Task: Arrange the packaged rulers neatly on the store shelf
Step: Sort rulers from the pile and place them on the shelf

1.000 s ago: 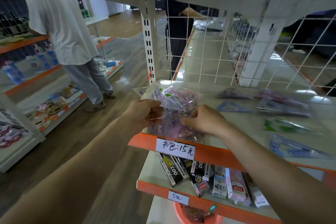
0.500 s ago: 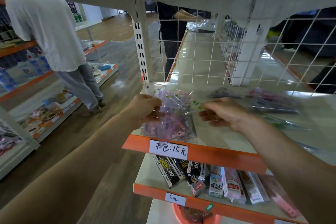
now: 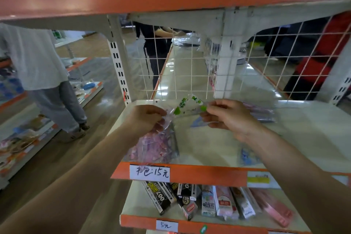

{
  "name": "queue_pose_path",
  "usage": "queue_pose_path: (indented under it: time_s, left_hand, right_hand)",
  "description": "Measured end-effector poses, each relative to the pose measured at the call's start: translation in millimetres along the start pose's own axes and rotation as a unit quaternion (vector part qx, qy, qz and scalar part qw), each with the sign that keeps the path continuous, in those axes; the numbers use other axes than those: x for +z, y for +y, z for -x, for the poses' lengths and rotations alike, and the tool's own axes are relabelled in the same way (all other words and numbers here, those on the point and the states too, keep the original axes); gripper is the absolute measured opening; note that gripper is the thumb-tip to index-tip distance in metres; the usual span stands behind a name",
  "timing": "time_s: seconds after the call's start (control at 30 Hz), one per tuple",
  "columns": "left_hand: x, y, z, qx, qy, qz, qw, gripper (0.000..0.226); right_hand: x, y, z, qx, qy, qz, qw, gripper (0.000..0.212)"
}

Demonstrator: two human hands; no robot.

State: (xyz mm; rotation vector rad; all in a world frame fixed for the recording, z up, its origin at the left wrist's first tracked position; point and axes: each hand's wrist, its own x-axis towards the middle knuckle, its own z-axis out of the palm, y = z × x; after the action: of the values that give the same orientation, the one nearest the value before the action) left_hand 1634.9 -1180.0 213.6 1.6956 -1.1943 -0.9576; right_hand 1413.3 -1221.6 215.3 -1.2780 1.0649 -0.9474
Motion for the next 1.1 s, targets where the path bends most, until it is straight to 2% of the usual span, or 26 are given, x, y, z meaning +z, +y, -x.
queue_pose_path:
  time_s: [0.33, 0.43, 0.53, 0.63, 0.8, 1.0, 1.1]
  left_hand:
    - [65.9, 36.2, -3.2, 0.033, -0.09, 0.042, 0.995, 0.016]
    - [86.7, 45.8, -5.4, 0.06, -0.095, 0.028, 0.993, 0.012]
    - [103.9, 52.2, -9.2, 0.065, -0.099, 0.014, 0.993, 0.013]
    - [115.7, 56.7, -12.0, 0.066, -0.103, 0.014, 0.992, 0.016]
    - [124.5, 60.4, -15.0, 0.071, -0.12, 0.004, 0.99, 0.017]
    - [109.4, 59.8, -19.6, 0.059, -0.11, -0.027, 0.992, 0.016]
    - [92.9, 55.5, -20.9, 0.053, -0.099, -0.041, 0.993, 0.011]
  right_hand:
    - [-61.4, -5.0, 14.4, -0.006, 0.073, -0.017, 0.997, 0.005]
    - [-81.5, -7.0, 21.3, -0.009, 0.092, -0.007, 0.996, 0.005]
    - [-99.6, -9.3, 26.6, -0.03, 0.114, 0.026, 0.993, 0.006]
    - [-114.6, -8.6, 26.0, -0.057, 0.146, 0.113, 0.981, 0.009]
    - [-123.2, -5.8, 18.5, -0.092, 0.141, 0.33, 0.929, 0.037]
    - [-103.5, -7.2, 8.3, -0.139, 0.118, 0.552, 0.813, 0.03]
    - [-88.1, -8.7, -1.2, -0.162, 0.092, 0.581, 0.793, 0.023]
